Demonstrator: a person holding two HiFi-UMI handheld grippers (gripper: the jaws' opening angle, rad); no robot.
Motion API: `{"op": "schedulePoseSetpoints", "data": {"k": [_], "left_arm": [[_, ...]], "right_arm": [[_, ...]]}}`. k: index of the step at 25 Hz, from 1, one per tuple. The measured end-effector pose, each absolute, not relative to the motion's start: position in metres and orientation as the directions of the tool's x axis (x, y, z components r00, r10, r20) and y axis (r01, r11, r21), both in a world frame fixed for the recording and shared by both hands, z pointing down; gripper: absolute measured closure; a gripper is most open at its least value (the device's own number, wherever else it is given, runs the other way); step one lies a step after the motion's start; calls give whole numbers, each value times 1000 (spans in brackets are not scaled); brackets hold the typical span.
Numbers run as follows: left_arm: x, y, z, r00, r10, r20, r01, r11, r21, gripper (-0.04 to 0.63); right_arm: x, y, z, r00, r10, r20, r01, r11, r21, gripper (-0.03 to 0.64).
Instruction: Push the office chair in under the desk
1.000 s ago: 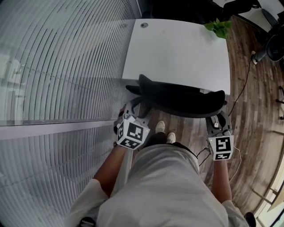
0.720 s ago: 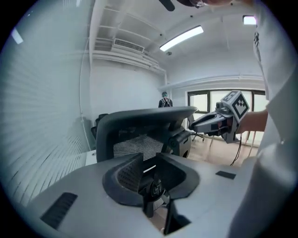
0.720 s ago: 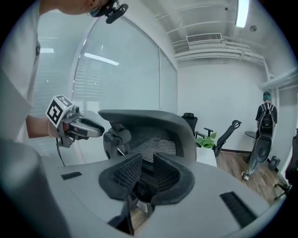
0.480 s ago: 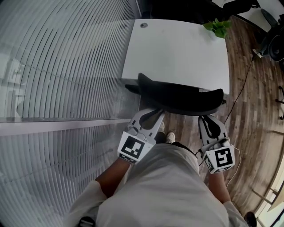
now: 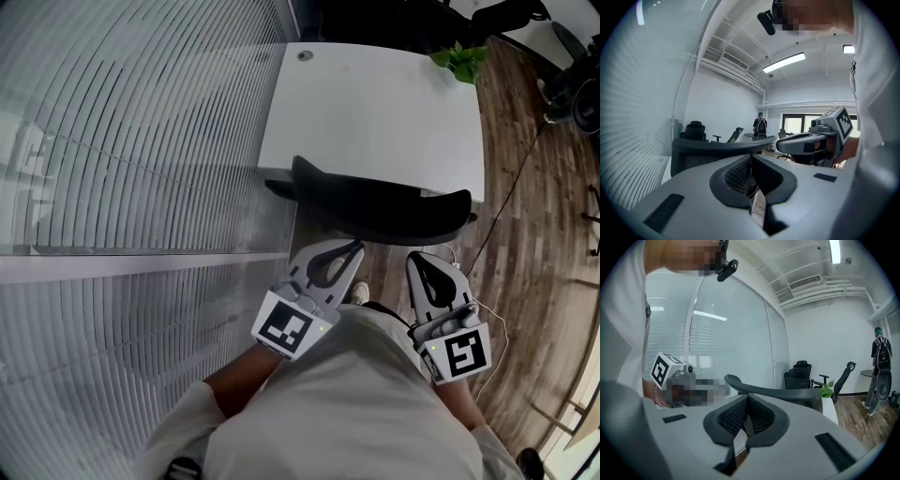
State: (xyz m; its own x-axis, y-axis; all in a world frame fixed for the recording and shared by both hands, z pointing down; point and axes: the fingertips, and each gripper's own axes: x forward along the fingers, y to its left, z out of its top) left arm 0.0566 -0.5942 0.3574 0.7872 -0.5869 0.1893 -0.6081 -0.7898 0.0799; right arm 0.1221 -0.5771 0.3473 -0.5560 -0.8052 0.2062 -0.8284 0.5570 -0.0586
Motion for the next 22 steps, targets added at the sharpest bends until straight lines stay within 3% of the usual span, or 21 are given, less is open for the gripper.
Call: {"op": "schedulePoseSetpoints", "data": {"k": [22], "left_arm": [[59, -598, 351, 798, -577, 172, -594, -801, 70, 555]], "right_arm": [[112, -586, 341, -569, -796, 206, -818, 574, -43, 588]]}}
